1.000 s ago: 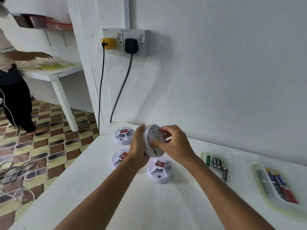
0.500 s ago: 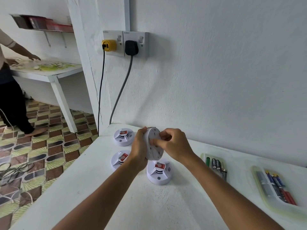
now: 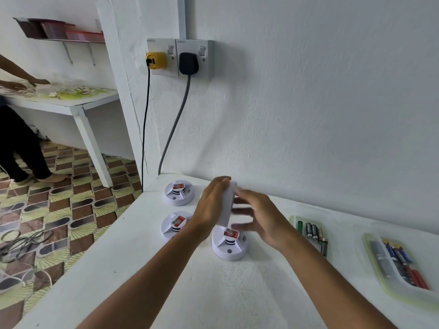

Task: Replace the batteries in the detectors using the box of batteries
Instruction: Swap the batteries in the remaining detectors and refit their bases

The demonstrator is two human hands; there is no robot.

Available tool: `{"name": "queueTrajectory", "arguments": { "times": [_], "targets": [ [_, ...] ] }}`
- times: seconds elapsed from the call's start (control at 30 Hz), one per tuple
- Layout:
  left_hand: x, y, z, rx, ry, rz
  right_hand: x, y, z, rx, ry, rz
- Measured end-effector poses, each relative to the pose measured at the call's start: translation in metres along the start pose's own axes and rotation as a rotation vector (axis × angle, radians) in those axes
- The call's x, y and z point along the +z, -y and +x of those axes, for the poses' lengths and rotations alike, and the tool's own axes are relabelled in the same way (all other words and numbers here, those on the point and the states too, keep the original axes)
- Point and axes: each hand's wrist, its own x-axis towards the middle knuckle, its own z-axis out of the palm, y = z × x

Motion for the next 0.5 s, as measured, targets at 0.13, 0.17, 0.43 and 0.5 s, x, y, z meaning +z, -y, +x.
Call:
{"name": "queueTrajectory", "arguments": {
  "times": [0.13,0.17,0.43,0.5],
  "targets": [
    [0.003,0.001,-0.013,0.025,0.157,0.198,-0.013,-0.012,-0.013,0.154,0.298,0.425],
    [0.000,0.003,-0.017,0.032,0.157,0.193,-0.017,-0.018,-0.014,0.145,0.333,0.463],
    [-0.055,0.060,-0.061,-0.175,0.111,-0.065,-0.015,-0.080,-0.042,0.118,0.404,0.648],
    [-0.062,0.079,-0.079,-0.211,0.153,-0.092,-0.004,-0.099,-0.047,0.109,0.388,0.599]
  ]
}}
